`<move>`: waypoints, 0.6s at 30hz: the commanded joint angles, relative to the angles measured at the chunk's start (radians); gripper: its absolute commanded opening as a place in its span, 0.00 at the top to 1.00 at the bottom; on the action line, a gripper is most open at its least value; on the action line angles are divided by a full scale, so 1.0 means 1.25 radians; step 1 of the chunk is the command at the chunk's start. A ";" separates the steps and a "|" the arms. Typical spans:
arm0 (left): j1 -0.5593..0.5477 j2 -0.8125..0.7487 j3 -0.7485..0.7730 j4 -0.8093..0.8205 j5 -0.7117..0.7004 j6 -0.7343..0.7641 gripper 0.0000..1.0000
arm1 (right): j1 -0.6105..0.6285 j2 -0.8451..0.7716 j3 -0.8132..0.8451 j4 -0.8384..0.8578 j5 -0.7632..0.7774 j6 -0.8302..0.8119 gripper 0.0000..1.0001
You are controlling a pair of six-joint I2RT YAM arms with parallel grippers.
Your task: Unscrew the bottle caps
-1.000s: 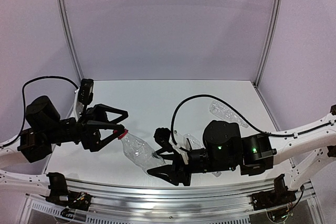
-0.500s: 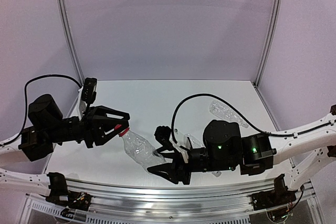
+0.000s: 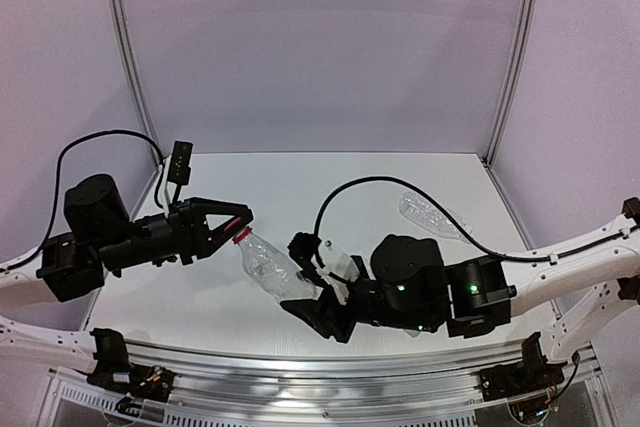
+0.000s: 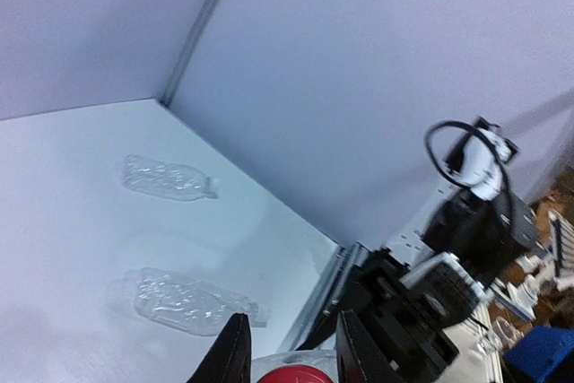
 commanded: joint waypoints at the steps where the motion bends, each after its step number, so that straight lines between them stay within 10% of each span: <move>1: 0.004 0.022 0.017 -0.105 -0.238 -0.109 0.69 | -0.007 0.111 0.080 -0.125 0.362 0.022 1.00; 18: 0.254 0.122 -0.114 -0.025 -0.134 -0.342 0.61 | 0.013 0.507 0.404 -0.423 0.726 -0.004 1.00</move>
